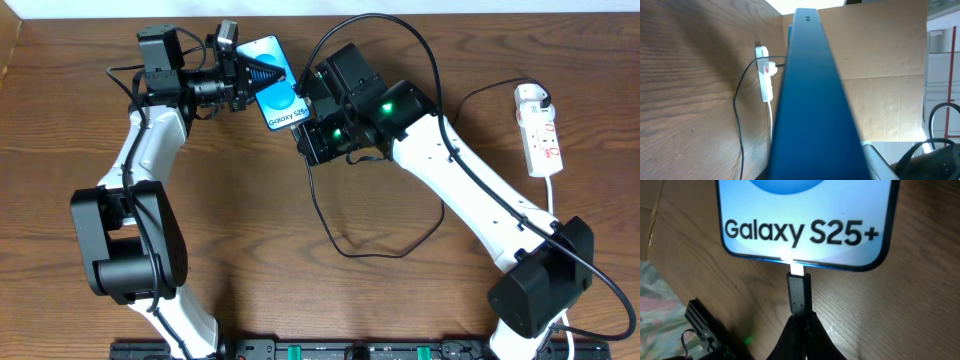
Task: Plug charger to phone and switch on socket
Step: 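Insert the USB-C plug into the phone's bottom port with the right gripper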
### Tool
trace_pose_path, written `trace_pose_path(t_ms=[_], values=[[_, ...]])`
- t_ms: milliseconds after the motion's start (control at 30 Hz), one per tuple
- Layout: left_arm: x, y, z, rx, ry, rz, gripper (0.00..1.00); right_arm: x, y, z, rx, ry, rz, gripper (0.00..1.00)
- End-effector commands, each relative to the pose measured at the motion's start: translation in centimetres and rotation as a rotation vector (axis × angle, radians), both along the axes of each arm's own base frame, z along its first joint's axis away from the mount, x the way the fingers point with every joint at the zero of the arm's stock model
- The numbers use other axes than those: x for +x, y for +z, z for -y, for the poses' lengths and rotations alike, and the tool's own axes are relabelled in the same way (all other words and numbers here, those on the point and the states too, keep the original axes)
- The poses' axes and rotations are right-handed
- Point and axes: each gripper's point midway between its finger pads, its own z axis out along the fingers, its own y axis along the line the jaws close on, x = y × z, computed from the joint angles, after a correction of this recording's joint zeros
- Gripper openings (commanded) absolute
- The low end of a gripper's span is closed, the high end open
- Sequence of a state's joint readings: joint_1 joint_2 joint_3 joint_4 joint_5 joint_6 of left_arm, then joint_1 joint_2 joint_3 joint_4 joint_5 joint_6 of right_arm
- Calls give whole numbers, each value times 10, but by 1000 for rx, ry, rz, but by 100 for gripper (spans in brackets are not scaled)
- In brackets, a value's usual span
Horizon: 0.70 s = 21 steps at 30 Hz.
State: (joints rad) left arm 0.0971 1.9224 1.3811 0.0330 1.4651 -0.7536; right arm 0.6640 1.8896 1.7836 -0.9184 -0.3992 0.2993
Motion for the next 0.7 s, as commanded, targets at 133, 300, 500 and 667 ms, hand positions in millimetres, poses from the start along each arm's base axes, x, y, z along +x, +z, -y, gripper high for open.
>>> trace_pose_path(t_ms=[133,300,500,667], values=[[-3,16,-1,4,-6,64,7,-3,7,-3,11,1,12,1],[-3,16,-1,4,-6,61,7,-2,7,-4,14,-1,18,1],[-3,17,0,1,-9,60,7,-1,8,-4,15,-3,24,1],[-3,17,0,1,-9,60,7,3,7,-1,1,-17,35,1]])
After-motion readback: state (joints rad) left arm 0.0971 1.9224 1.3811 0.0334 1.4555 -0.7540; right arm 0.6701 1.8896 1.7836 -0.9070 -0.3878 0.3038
